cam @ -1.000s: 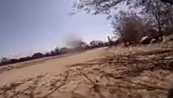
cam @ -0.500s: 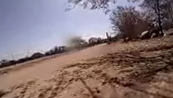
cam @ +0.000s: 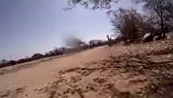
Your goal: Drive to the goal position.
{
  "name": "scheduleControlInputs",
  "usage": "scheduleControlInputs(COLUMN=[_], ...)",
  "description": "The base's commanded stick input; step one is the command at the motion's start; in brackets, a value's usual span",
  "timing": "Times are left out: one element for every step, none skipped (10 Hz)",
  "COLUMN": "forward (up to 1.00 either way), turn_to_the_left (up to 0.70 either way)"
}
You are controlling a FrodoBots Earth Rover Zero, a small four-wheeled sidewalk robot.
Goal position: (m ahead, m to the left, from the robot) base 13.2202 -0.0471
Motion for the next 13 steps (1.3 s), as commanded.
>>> scheduleControlInputs(forward=[1.0, 1.0, 1.0, 1.0, 1.0, 1.0, 1.0, 1.0, 1.0, 1.0, 1.0, 1.0, 1.0], turn_to_the_left=[0.0, 0.0, 0.0, 0.0, 0.0, 0.0, 0.0, 0.0, 0.0, 0.0, 0.0, 0.0, 0.0])
